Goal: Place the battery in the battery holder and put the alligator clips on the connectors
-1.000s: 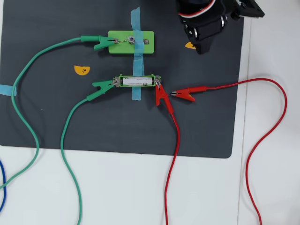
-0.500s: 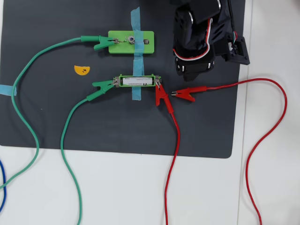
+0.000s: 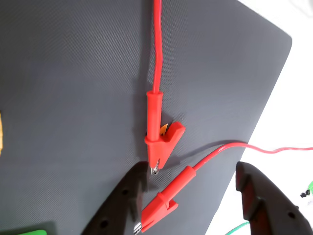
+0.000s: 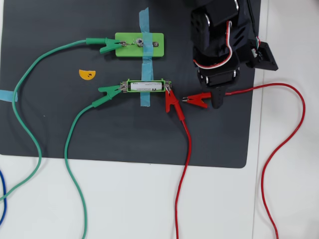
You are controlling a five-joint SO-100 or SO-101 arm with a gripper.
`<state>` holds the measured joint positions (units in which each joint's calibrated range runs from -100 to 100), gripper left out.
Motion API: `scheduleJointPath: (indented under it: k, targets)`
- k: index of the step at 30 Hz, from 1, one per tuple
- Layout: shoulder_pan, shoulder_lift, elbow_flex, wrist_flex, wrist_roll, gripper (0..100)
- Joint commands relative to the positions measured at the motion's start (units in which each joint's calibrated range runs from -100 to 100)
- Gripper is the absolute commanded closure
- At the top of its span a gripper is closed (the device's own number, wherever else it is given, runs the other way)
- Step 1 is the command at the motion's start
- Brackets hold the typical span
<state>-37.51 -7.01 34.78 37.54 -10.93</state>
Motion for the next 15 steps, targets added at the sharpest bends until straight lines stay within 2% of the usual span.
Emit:
scheduleJointPath:
  k: [1, 15]
  targets:
    - [-0.30, 0.25, -3.12, -0.97, -0.14, 83]
    - [1.62, 9.01, -6.54, -0.88, -1.28, 83]
